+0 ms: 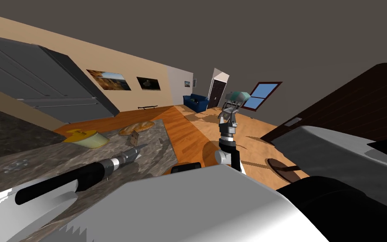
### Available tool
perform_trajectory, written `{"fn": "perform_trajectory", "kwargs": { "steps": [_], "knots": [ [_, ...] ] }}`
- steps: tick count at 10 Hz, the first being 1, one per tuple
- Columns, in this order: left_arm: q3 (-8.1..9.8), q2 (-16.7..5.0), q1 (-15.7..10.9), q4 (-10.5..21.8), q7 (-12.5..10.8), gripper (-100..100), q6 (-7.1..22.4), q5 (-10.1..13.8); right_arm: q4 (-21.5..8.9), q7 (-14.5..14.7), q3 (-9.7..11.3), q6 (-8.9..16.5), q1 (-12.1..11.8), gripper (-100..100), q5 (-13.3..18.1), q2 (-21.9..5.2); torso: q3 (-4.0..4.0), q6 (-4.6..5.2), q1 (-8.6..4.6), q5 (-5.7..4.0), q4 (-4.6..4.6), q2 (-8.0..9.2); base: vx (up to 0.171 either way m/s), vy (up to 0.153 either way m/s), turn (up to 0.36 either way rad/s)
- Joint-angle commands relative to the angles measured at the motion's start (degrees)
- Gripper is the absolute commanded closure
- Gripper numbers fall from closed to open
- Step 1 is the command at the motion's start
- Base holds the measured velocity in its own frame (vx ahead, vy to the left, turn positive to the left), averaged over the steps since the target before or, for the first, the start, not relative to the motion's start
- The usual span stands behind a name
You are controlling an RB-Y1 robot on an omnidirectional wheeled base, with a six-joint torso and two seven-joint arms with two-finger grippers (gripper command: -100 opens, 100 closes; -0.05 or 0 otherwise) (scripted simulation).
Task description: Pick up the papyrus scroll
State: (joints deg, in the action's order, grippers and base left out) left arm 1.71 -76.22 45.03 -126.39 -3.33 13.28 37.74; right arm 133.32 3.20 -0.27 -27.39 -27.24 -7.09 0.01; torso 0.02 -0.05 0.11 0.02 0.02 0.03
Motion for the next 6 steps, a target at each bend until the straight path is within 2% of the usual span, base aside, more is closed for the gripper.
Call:
{"fn": "perform_trajectory", "kwargs": {
  "steps": [1,2,3,4,5,6],
  "knots": [
    [0.21,-2.86,0.22,0.75,0.36,-100,2.77,2.25,0.00,0.00,0.00,0.00,0.00,0,0.00,0.00,0.00,0.00,0.00,0.00,0.00,0.00,0.001,0.023,-0.131],
    [0.21,-3.91,0.22,0.75,0.36,-100,2.77,2.25,0.00,0.00,0.00,0.00,0.00,0,0.00,0.00,0.00,0.02,0.02,0.00,0.00,-0.01,0.000,0.024,-0.114],
    [0.53,-6.09,0.55,1.48,0.65,-100,4.84,4.25,0.00,0.00,0.00,0.00,0.00,0,0.00,0.00,0.00,0.00,0.02,0.00,0.00,0.00,-0.001,0.033,-0.159],
    [0.53,-7.00,0.55,1.48,0.65,-100,4.84,4.25,0.00,0.00,0.00,0.00,0.00,0,0.00,0.00,0.00,0.02,0.06,0.01,0.00,0.00,-0.001,0.033,-0.086],
    [0.86,-9.12,0.83,2.21,0.94,-100,6.86,6.20,0.00,0.00,0.00,0.00,0.00,0,0.00,0.00,0.01,-0.01,0.05,0.01,0.00,0.01,-0.005,0.035,-0.160],
    [0.86,-9.97,0.83,2.21,0.94,-100,6.86,6.20,0.00,0.00,0.00,0.00,0.00,0,0.00,0.00,0.00,0.03,0.07,0.01,0.00,0.00,-0.001,0.034,-0.081]
  ]
}}
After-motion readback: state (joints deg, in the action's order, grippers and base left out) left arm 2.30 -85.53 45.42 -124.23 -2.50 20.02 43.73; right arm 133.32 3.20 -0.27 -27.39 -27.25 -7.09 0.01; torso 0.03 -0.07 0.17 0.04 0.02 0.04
